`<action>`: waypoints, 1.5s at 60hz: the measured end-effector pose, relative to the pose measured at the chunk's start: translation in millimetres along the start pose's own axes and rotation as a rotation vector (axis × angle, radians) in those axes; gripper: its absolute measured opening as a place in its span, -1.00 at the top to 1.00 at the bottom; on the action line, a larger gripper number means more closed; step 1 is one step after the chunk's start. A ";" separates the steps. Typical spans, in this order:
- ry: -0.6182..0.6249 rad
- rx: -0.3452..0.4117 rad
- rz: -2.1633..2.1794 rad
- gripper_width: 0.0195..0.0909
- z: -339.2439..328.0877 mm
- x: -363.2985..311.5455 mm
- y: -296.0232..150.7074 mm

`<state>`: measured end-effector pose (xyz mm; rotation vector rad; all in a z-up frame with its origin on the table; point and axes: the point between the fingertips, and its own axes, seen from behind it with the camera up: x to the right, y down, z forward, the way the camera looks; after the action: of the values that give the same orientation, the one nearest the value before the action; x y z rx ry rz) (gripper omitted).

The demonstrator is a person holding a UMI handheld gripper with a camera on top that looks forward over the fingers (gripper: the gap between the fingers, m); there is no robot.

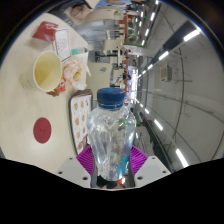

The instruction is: Pour water

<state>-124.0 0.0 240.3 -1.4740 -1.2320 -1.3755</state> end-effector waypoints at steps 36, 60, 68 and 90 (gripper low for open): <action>0.004 0.077 -0.279 0.35 25.2 -31.2 -60.2; -0.366 0.095 0.989 0.35 15.4 -37.9 -40.6; -0.474 0.063 1.255 0.35 22.5 -85.2 -39.7; -0.596 -0.006 1.480 0.30 41.7 -183.2 -39.2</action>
<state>-142.9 22.5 50.6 -2.1072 -0.1306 0.0706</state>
